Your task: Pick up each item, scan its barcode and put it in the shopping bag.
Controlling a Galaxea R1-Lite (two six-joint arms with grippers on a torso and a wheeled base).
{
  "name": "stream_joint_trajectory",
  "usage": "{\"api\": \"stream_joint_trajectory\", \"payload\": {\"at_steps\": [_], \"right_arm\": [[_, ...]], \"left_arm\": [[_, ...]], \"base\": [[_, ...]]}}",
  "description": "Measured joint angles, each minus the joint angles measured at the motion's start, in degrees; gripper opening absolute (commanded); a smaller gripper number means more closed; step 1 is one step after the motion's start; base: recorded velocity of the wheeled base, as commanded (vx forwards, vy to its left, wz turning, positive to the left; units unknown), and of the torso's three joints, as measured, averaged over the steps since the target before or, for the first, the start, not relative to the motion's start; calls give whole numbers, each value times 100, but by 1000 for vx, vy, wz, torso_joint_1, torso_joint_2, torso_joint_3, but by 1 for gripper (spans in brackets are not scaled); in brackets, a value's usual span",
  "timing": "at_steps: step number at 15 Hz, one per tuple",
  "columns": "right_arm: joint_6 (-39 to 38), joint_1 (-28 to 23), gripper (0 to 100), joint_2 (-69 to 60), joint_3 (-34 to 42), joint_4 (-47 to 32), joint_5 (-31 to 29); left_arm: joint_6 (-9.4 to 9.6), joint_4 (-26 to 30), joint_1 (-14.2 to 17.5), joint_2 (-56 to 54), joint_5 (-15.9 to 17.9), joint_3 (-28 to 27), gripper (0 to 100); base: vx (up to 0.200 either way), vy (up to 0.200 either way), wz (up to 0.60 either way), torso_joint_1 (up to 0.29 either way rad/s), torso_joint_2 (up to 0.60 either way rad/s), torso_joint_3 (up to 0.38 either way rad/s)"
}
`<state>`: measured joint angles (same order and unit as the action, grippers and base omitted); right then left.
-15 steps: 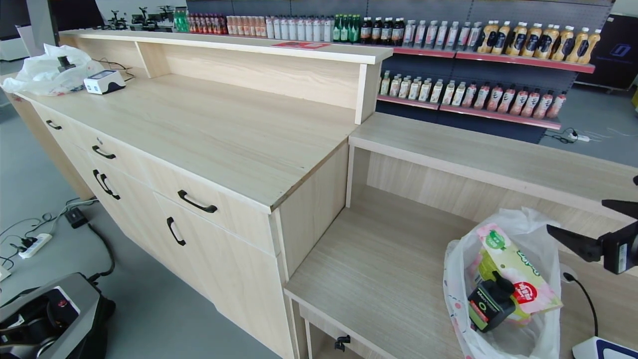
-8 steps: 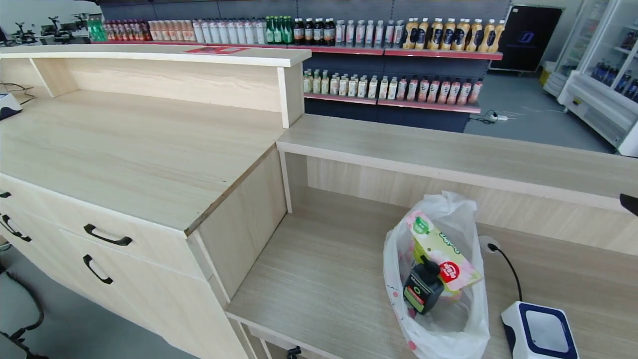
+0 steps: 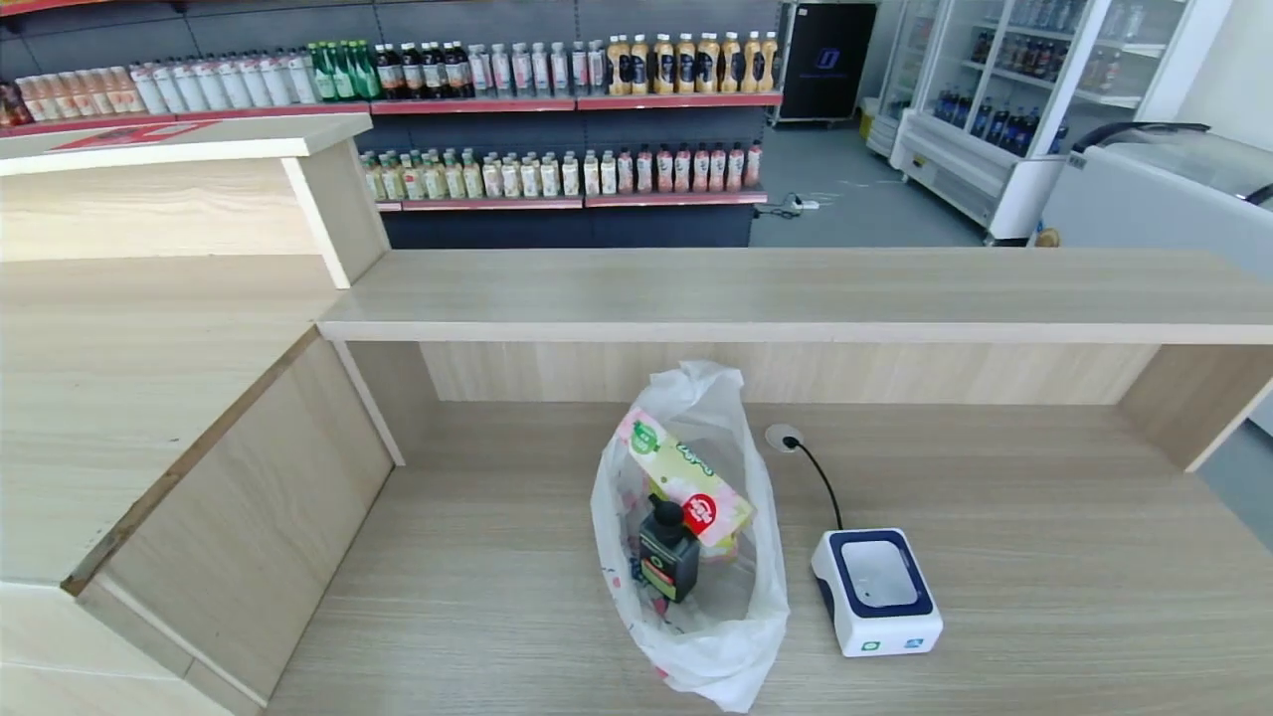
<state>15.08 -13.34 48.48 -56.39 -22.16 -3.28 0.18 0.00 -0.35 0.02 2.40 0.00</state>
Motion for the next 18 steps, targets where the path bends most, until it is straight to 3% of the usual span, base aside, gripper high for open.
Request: {"api": "stream_joint_trajectory", "payload": {"at_steps": [3, 5, 9, 12, 18], "right_arm": [[-562, 17, 100, -532, 1145, 82, -9], [-852, 89, 100, -1397, 2492, 468, -22], [-1459, 763, 100, -3517, 5031, 2227, -506], [-2096, 1240, 100, -4441, 5554, 2470, -608], [-2132, 1329, 100, -4827, 5637, 2427, -608]], "left_arm": [[0, 0, 2, 0, 0, 0, 100], [0, 0, -2, 0, 2, 0, 100], [0, 0, -2, 0, -2, 0, 100], [0, 0, 2, 0, -2, 0, 100], [0, 0, 0, 0, 0, 0, 100]], "base": [[0, 0, 0, 0, 0, 0], [0, 0, 0, 0, 0, 0], [0, 0, 0, 0, 0, 0], [0, 0, 0, 0, 0, 0], [0, 0, 0, 0, 0, 0]]}}
